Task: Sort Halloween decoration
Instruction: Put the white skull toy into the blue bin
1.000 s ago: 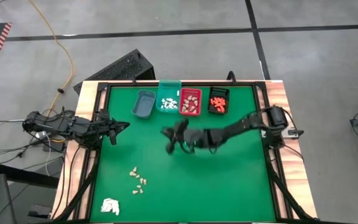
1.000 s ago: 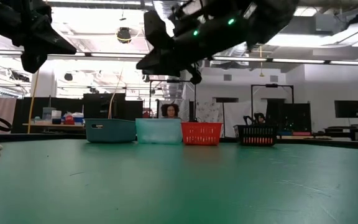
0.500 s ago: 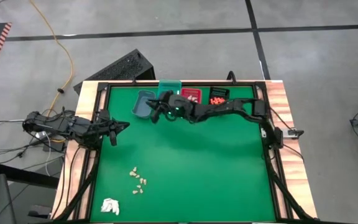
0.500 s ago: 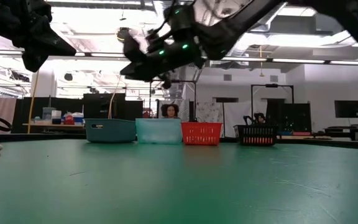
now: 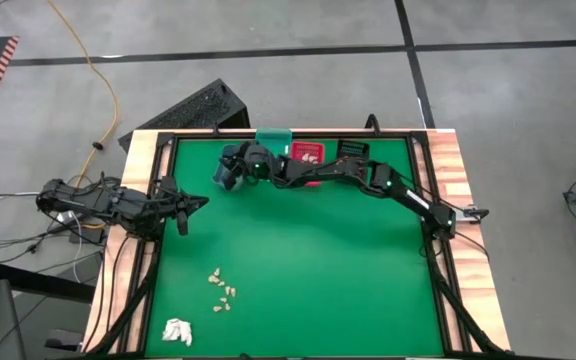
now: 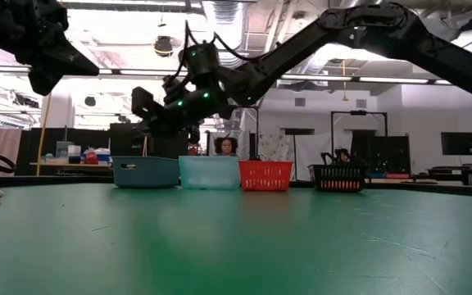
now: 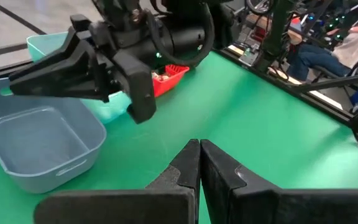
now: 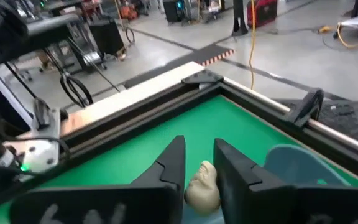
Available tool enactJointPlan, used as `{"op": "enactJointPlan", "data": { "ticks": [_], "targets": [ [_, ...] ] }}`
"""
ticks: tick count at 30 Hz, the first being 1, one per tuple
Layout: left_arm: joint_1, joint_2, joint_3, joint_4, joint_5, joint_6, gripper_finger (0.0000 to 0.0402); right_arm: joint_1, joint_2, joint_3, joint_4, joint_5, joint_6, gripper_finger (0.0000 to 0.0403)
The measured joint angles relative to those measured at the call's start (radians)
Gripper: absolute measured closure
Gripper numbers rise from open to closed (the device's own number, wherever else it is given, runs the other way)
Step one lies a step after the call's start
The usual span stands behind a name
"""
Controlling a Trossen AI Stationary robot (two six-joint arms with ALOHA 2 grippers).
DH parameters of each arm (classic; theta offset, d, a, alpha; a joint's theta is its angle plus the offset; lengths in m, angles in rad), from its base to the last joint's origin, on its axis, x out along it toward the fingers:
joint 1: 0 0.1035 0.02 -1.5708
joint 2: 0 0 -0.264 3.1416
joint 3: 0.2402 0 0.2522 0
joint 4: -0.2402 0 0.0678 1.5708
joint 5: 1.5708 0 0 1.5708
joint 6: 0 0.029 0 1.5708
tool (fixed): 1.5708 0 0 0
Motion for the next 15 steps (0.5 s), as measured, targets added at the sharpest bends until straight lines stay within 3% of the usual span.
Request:
{"op": "enactJointPlan", "data": {
  "ticks": [8, 10, 15],
  "targets": [
    [0.0, 0.0, 0.0, -0.027, 0.008, 0.0, 0.0401, -0.013, -0.02, 0.017, -0.109, -0.013, -0.03, 0.0229],
    [0.0, 0.0, 0.0, -0.038, 0.007, -0.005, 0.0401, -0.022, -0.053, 0.017, -0.13, -0.091, -0.037, 0.0214],
    [0.0, 0.0, 0.0, -0.045, 0.008, -0.018, 0.0401, -0.026, -0.213, 0.018, -0.308, -0.41, -0.117, 0.021]
  ]
}}
